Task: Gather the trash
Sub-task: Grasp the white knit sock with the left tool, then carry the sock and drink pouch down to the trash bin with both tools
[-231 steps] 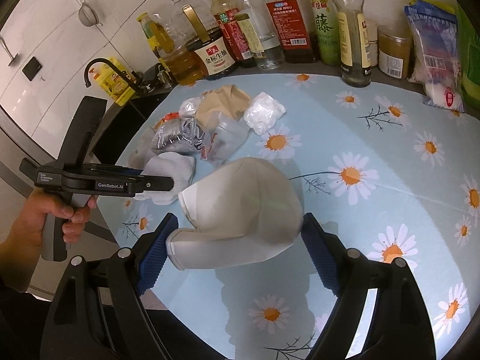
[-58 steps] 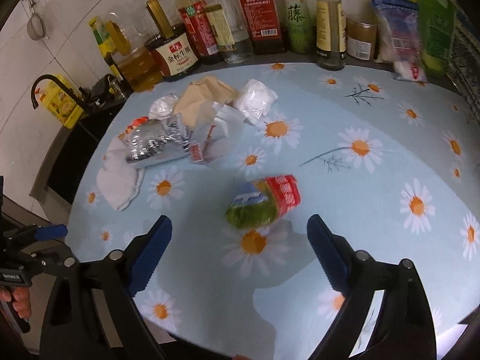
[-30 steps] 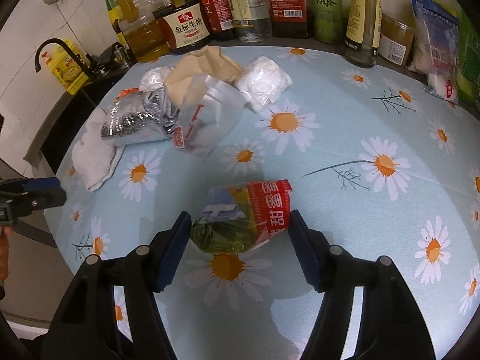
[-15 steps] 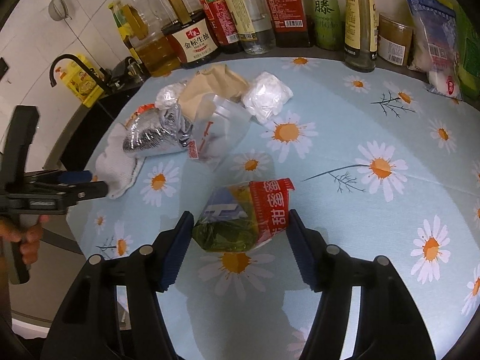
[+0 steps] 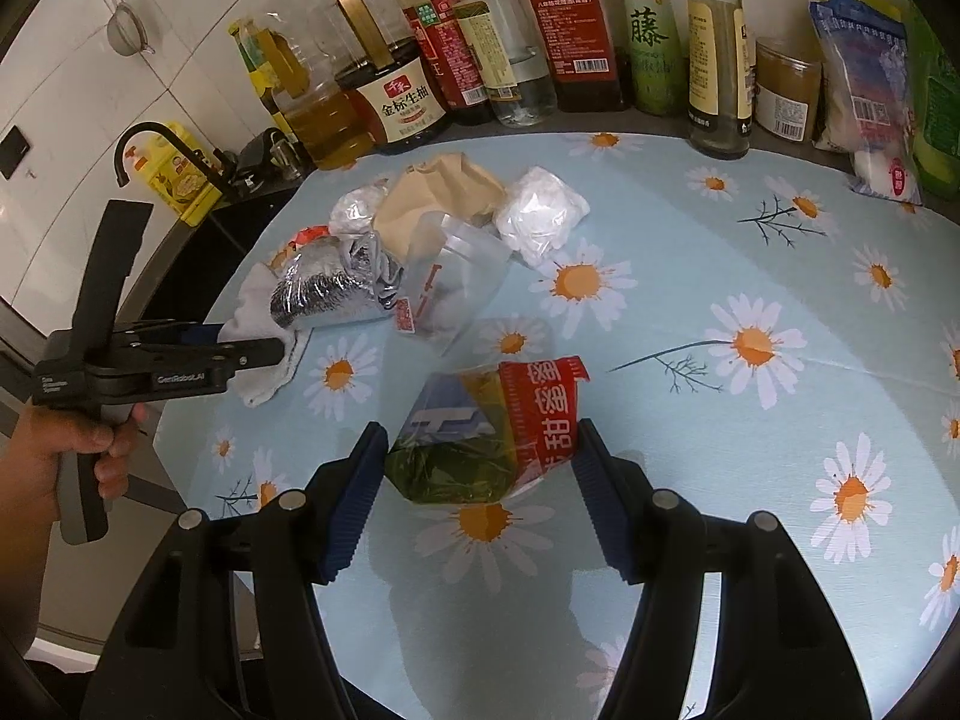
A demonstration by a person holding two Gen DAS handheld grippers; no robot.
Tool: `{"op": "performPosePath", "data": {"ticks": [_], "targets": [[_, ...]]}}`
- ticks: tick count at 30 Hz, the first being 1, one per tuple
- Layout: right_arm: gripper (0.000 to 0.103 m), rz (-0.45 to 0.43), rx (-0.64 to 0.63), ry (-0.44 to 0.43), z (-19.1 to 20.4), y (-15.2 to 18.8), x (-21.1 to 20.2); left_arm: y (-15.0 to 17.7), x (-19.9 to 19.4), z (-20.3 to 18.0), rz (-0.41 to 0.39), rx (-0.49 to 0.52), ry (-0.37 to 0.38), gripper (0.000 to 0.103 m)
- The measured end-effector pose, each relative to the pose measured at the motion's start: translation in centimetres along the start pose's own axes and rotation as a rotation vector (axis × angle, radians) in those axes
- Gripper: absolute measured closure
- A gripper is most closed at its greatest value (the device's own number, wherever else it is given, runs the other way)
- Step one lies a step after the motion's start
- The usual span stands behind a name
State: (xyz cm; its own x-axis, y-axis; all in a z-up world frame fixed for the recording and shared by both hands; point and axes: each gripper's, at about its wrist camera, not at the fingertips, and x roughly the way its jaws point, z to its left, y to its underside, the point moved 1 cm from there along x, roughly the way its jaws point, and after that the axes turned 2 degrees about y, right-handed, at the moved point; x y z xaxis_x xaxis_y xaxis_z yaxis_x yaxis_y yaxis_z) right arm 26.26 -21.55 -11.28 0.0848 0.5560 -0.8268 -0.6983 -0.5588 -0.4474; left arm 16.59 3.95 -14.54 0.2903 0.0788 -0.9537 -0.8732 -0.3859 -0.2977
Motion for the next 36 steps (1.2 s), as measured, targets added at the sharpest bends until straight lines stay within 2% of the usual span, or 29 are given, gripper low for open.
{"op": "performPosePath", "data": {"ticks": [6,9,21,27,36], "targets": [[0.040,0.003,0.005,0.003,0.2,0.0,0.2,0.1,-0.1,0.8,-0.011,-0.013,0.036,0.071],[0.040,0.003,0.002,0.005,0.6,0.0,0.2,0.2,-0.5,0.8,-0.021,-0.008,0.046,0.075],[0.040,0.000,-0.010,0.016,2.7,0.4,0.0,1.2,-2.9,2.5,-0.068,-0.036,0.074,0.076],[0.040,0.000,-0.016,0.022,4.0,0.7,-0.2,2.2,-4.3,3.0,-0.089,-0.042,0.117,0.076],[0.040,0.020,-0.029,0.021,7.4,2.1,0.1,5.5,-5.8,4.0,-0.090,-0.025,0.168,0.076]]}}
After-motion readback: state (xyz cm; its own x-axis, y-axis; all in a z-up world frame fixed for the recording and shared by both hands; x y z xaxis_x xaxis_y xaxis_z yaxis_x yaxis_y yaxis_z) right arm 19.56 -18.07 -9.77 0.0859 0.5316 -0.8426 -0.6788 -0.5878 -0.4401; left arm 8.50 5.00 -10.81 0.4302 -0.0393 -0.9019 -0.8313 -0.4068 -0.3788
